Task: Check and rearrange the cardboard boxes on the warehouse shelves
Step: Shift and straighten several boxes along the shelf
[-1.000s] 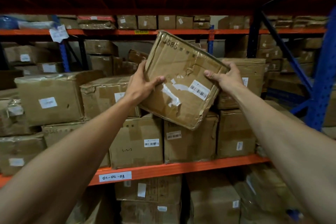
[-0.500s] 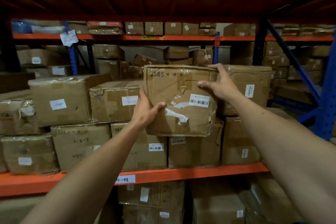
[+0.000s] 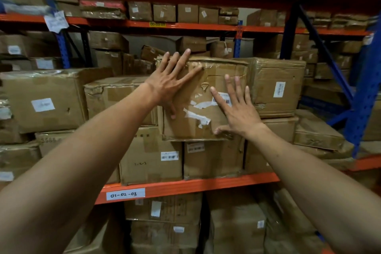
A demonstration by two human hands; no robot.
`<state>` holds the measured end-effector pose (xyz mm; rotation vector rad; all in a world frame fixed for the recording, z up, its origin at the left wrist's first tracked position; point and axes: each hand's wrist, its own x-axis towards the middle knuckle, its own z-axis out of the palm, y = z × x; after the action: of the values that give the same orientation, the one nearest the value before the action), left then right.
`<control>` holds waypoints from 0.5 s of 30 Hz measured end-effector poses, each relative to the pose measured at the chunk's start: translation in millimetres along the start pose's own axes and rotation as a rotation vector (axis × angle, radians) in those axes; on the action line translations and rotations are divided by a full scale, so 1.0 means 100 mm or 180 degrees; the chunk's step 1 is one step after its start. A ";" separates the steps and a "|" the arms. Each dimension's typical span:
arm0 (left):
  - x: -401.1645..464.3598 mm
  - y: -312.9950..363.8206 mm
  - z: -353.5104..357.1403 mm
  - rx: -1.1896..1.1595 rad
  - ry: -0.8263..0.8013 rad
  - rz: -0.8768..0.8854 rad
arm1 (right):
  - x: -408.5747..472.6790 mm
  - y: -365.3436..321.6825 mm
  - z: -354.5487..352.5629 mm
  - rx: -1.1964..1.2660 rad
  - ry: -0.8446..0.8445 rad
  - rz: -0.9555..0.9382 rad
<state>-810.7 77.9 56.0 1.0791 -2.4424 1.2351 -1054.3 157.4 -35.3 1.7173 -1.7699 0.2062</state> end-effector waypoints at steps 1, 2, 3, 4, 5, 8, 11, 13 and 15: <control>0.04 -0.01 0.02 0.0033 0.0035 0.0058 | 0.03 0.02 0.03 -0.0038 -0.0011 0.0039; 0.08 -0.01 0.05 0.0073 0.0056 0.0123 | 0.06 0.03 0.07 -0.0073 -0.0041 0.0061; 0.11 -0.02 0.09 0.0098 0.0073 0.0195 | 0.09 0.05 0.09 -0.0075 -0.0067 0.0060; 0.14 -0.03 0.12 0.0104 0.0085 0.0245 | 0.13 0.08 0.11 -0.0053 -0.0090 0.0037; 0.17 -0.04 0.15 0.0096 0.0097 0.0273 | 0.17 0.10 0.13 -0.0020 -0.0113 0.0005; 0.25 -0.08 0.20 0.0082 0.0066 0.0277 | 0.29 0.12 0.18 0.0000 -0.0095 -0.0029; 0.33 -0.12 0.30 0.0057 -0.0006 0.0231 | 0.42 0.10 0.28 0.0001 -0.0064 -0.0034; 0.38 -0.17 0.38 0.0080 -0.0035 0.0188 | 0.53 0.08 0.34 0.0005 -0.0022 -0.0082; 0.45 -0.22 0.46 0.0091 -0.0043 0.0146 | 0.64 0.07 0.39 0.0006 0.0028 -0.0144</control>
<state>-820.8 11.4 61.7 1.0477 -2.4802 1.2846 -1069.3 84.0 -28.9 1.7533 -1.7234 0.1956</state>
